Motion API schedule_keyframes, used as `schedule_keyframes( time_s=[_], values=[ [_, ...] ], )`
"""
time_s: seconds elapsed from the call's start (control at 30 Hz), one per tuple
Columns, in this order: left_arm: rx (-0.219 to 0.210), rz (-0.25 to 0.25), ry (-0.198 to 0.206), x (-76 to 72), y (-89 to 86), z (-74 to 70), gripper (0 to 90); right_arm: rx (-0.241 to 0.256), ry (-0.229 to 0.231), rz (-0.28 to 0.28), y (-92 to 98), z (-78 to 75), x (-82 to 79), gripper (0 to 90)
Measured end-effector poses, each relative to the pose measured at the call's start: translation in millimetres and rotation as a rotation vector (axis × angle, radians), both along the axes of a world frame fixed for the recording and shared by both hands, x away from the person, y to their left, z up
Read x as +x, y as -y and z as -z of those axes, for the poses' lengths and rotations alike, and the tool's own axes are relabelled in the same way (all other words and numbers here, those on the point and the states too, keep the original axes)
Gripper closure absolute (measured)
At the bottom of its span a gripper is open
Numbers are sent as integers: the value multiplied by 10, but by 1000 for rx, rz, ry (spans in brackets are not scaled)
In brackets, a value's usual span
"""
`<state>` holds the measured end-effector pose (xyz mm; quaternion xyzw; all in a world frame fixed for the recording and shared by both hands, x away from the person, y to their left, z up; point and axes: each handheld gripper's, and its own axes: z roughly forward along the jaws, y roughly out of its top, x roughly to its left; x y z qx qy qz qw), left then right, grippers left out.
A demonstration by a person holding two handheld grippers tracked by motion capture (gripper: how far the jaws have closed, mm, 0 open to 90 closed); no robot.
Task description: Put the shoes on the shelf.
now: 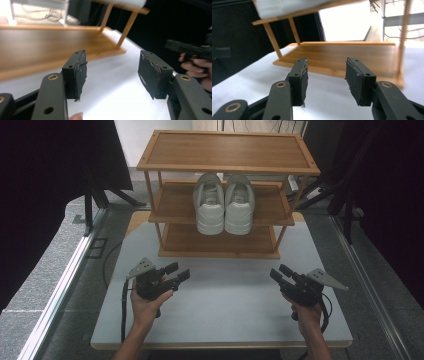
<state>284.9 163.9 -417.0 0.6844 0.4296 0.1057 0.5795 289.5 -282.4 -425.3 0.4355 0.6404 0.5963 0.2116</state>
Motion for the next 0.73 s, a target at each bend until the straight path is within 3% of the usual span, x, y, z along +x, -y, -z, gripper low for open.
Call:
schedule_keyframes(
  time_s=[0.03,0.17,0.23,0.63,0.73],
  values=[
    [10,-3,-22,-4,-28,72,401,1,-32,10,60,111,3,522],
    [19,-21,-94,-37,-102,294,401,-23,-60,29,141,226,0,522],
    [28,-33,-109,-53,-122,346,401,17,-84,37,217,277,-4,522],
    [45,-50,-130,-49,-121,398,386,40,-46,17,209,247,-10,489],
    [21,-65,-141,-41,-140,396,382,64,-47,9,207,247,-9,461]
  ],
)
